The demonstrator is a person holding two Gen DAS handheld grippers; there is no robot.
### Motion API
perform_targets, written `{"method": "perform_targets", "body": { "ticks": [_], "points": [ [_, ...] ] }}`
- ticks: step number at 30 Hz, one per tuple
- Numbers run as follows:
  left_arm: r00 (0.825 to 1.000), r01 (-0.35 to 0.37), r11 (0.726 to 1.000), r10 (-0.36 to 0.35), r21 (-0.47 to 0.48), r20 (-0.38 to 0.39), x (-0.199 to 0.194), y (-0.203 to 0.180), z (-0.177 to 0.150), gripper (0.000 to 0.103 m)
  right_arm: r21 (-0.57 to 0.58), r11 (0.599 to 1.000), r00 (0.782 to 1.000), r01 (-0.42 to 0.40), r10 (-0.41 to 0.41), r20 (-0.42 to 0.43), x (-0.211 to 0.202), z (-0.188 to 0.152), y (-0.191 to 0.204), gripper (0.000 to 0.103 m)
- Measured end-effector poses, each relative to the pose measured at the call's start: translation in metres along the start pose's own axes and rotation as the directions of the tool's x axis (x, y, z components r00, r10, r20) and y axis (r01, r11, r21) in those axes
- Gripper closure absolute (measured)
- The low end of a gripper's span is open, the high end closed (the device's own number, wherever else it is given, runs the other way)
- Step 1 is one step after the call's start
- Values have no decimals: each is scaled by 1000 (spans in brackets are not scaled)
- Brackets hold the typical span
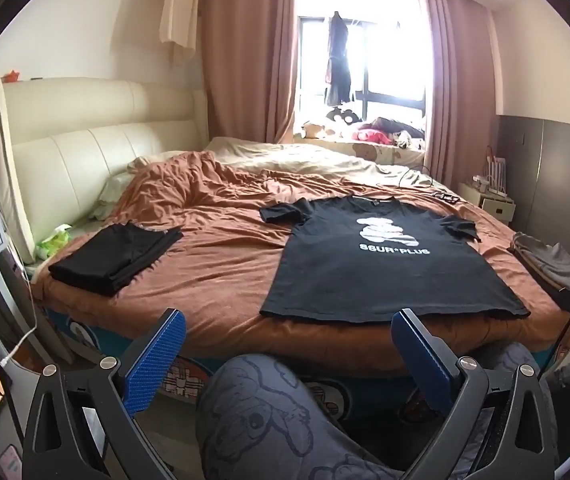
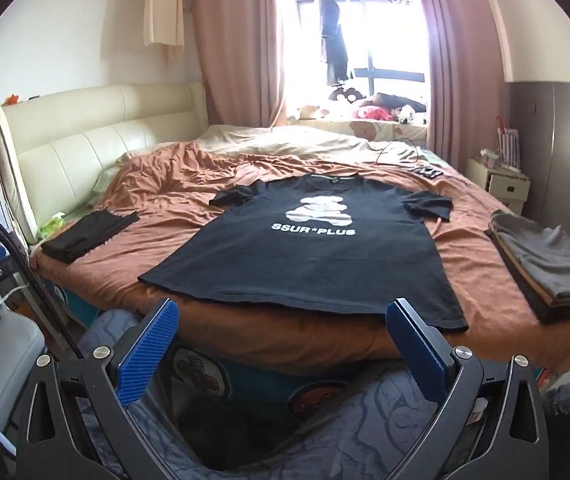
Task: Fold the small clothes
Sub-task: 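Move both tools toward the black teddy-bear t-shirt on the bed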
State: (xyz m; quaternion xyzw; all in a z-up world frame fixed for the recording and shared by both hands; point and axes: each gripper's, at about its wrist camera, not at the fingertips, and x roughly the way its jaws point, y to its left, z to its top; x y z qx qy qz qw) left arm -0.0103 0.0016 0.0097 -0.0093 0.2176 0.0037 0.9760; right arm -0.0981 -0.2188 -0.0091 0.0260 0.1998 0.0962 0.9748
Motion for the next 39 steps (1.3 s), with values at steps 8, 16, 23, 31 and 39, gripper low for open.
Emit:
{"method": "perform_targets", "body": {
  "ticks": [8, 16, 23, 31, 39],
  "points": [
    [1000, 2, 1000, -2, -17, 8, -6, 3, -3, 0, -5, 1000, 1000, -8, 8, -13, 9, 1, 10, 0],
    [1000, 8, 1000, -8, -19, 10, -13, 8, -9, 0, 0, 1000, 1000, -14, 14, -10, 3, -5, 10, 0],
    [1000, 25, 999, -25, -23, 11, -21, 15, -11, 0, -6, 1000, 1000, -23, 23, -8, -5, -5, 14, 0],
    [999, 40, 998, -40, -49, 14, -21, 17, -8, 0, -38, 999, 999, 31, -32, -11, -10, -3, 21, 0],
    [999, 22, 998, -20, -51, 33, -20, 12, -10, 0, -55, 998, 1000, 10, -9, 13, -4, -8, 20, 0]
  ]
}}
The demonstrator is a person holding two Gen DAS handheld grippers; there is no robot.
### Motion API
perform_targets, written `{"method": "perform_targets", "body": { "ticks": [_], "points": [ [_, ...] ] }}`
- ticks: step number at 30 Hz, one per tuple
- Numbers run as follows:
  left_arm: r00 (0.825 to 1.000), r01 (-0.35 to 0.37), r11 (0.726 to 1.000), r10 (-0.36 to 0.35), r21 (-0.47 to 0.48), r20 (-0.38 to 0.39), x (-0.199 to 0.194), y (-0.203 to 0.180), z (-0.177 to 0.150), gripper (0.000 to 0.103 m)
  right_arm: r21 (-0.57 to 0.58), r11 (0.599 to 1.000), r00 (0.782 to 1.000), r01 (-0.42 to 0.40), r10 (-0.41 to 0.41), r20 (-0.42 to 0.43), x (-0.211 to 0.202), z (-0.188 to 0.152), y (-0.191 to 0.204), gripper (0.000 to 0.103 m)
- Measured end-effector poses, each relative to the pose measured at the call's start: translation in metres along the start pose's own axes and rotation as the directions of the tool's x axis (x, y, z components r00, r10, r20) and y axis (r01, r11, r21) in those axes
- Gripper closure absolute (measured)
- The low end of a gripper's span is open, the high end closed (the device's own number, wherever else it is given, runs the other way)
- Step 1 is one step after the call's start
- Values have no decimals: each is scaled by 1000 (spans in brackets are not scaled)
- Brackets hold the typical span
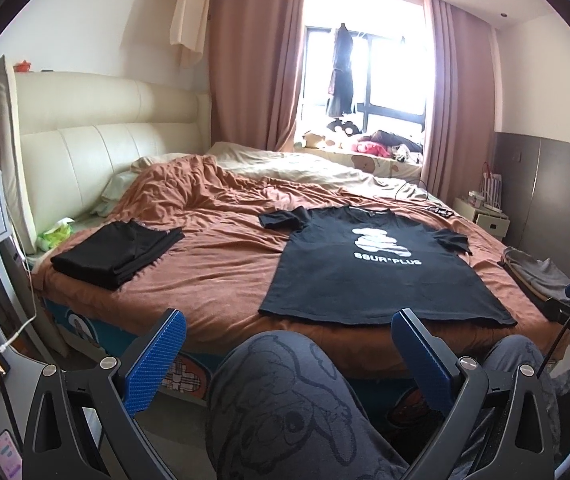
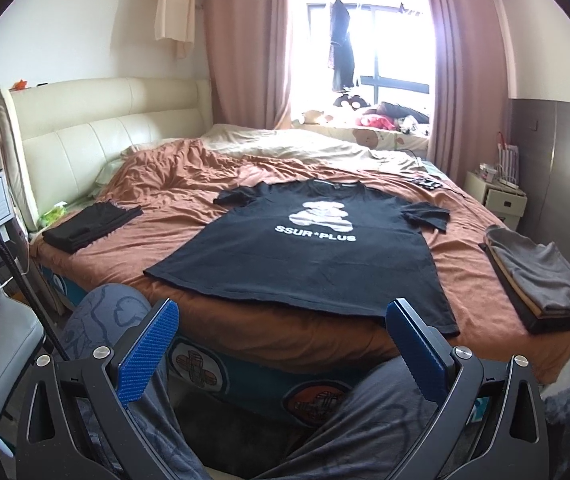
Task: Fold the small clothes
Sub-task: 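Move both tools toward the black teddy-bear t-shirt on the bed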
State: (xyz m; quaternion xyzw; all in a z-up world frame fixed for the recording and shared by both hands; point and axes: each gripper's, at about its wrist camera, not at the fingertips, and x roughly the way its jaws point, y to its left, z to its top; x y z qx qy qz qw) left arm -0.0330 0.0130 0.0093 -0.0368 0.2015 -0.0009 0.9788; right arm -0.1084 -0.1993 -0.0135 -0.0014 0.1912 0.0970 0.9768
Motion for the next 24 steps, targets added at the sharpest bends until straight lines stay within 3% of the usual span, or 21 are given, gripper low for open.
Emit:
{"method": "perform_targets", "body": {
  "ticks": [7, 24],
  "points": [
    [1000, 0, 1000, 0, 13, -22, 3, -2, 4, 0, 30, 998, 998, -63, 63, -2, 0, -1, -11, 0],
    [1000, 2, 1000, -2, 12, -19, 12, 2, 15, 0, 53, 997, 997, -64, 66, -30, 21, 6, -17, 0]
  ]
}}
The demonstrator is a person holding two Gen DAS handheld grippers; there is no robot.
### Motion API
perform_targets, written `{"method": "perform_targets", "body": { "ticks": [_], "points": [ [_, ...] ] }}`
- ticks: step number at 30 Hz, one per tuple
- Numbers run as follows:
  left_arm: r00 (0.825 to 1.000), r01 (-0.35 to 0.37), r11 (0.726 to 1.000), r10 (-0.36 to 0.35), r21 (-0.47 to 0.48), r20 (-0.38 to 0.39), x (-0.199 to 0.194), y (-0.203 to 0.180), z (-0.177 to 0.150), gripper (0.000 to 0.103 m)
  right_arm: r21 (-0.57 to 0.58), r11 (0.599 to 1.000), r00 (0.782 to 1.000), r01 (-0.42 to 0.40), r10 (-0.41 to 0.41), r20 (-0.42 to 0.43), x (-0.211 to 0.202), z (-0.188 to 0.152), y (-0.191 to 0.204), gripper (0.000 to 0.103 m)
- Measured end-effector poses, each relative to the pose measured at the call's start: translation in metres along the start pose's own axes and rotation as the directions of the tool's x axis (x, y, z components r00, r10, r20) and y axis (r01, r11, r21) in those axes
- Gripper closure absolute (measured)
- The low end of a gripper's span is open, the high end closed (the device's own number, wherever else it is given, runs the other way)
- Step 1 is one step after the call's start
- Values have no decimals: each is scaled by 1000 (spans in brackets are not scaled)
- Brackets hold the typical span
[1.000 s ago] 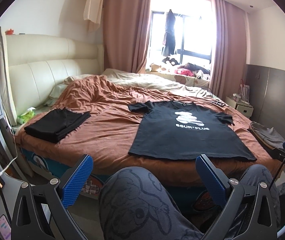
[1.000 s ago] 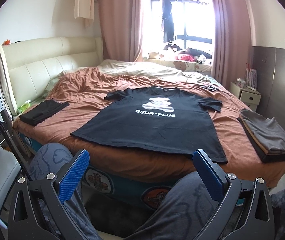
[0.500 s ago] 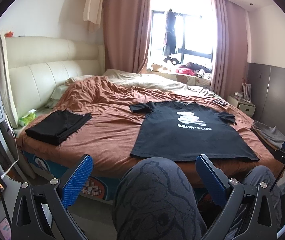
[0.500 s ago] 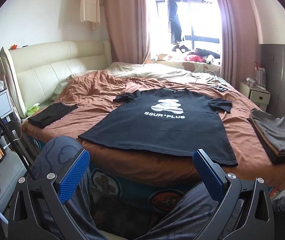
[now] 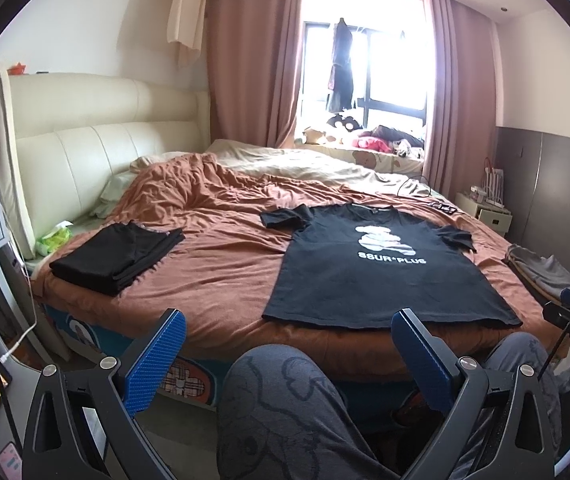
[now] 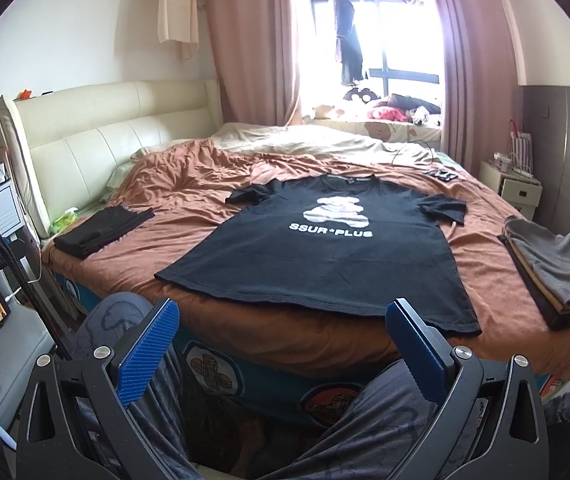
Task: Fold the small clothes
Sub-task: 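Move both tools toward the black teddy-bear t-shirt on the bed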
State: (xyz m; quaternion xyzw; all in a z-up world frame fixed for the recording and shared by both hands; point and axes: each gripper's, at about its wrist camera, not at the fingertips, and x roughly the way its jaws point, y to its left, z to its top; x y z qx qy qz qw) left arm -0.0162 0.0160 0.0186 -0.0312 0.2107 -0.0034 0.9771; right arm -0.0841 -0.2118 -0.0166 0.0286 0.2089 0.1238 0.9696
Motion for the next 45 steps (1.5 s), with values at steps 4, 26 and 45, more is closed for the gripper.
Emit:
{"method": "perform_targets", "body": {
  "ticks": [4, 26, 45],
  "points": [
    [1000, 4, 1000, -4, 6, -11, 12, 1, 3, 0, 20, 1000, 1000, 3, -3, 0, 6, 9, 0, 0],
    [996, -3, 1000, 2, -15, -91, 87, 23, 37, 0, 58, 998, 999, -4, 7, -48, 79, 54, -8, 0],
    [996, 0, 1000, -3, -28, -90, 161, 49, 98, 0, 35, 999, 992, -11, 15, -129, 169, 114, -16, 0]
  ]
}}
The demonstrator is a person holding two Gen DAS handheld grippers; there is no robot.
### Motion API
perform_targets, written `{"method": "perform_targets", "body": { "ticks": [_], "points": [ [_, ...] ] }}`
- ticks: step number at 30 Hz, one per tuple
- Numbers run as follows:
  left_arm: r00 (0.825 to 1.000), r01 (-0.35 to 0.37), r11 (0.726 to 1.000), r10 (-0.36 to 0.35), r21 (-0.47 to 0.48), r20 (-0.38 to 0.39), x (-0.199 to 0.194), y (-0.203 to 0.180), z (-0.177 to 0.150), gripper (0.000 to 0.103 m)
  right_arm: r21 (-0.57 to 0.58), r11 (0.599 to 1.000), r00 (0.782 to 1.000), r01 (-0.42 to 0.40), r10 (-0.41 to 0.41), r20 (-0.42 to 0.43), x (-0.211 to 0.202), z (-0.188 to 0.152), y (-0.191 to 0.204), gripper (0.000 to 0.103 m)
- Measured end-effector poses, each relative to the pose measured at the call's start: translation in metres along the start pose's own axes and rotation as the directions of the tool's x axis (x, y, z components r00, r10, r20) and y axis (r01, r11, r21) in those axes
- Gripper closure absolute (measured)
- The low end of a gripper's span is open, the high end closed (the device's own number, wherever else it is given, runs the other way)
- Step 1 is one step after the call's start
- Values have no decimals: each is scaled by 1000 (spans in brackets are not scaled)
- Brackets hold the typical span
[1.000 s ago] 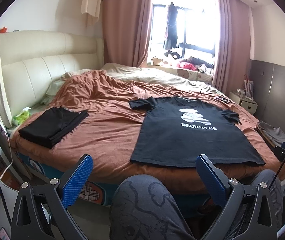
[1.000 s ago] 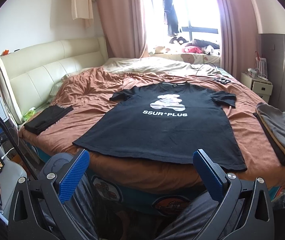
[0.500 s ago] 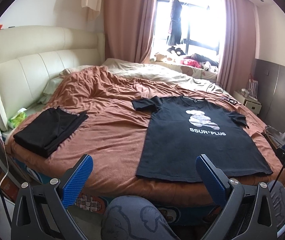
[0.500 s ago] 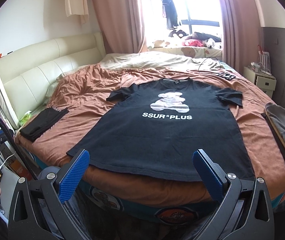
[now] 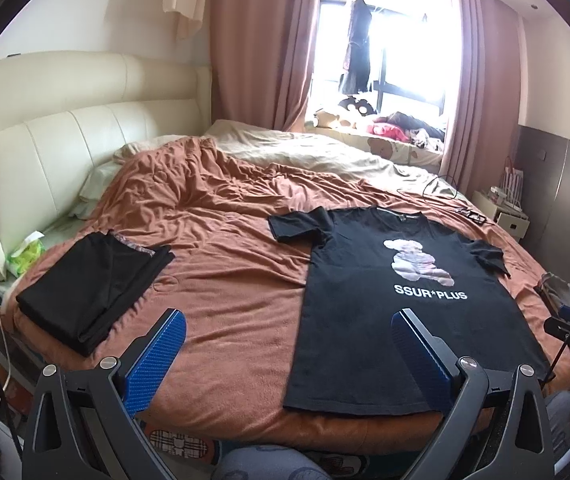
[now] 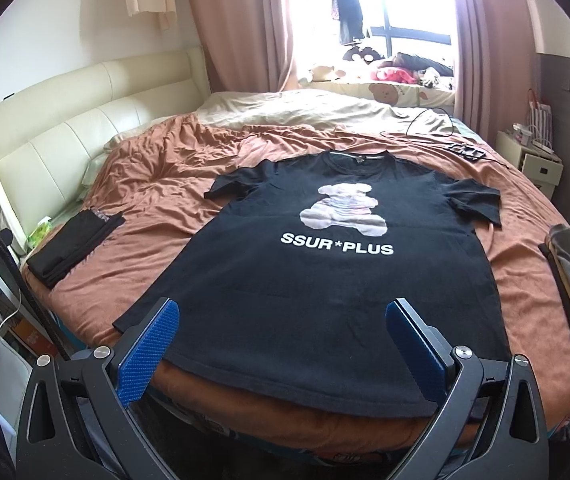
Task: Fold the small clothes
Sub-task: 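Move both tools toward the black teddy-bear t-shirt on the bed, then lower the left gripper onto the shirt's side edge by the sleeve and close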
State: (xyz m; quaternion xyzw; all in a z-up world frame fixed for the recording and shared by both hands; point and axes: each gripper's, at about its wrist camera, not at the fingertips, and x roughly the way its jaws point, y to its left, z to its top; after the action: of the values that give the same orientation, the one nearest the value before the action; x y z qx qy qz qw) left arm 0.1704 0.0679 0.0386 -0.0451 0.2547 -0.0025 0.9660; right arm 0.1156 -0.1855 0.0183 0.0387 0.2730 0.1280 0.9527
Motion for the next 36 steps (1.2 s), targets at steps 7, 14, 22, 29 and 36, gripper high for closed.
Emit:
{"method": "perform_targets", "body": {
  "ticks": [7, 14, 22, 29, 36],
  "points": [
    [1000, 8, 1000, -8, 8, -19, 38, -1, 21, 0, -25, 1000, 1000, -15, 15, -2, 34, 23, -6, 0],
    [998, 4, 1000, -3, 16, -56, 79, 2, 40, 0, -26, 999, 1000, -28, 28, -1, 69, 43, -13, 0],
    [997, -14, 1000, 16, 22, -77, 126, 6, 71, 0, -19, 999, 999, -46, 46, -16, 113, 69, -19, 0],
    [994, 4, 1000, -5, -6, -106, 175, 14, 102, 0, -7, 997, 997, -77, 77, -15, 149, 96, -26, 0],
    [987, 27, 1000, -26, 4, -157, 238, 15, 134, 5, -8, 996, 996, -90, 90, -18, 190, 124, -35, 0]
  ]
}}
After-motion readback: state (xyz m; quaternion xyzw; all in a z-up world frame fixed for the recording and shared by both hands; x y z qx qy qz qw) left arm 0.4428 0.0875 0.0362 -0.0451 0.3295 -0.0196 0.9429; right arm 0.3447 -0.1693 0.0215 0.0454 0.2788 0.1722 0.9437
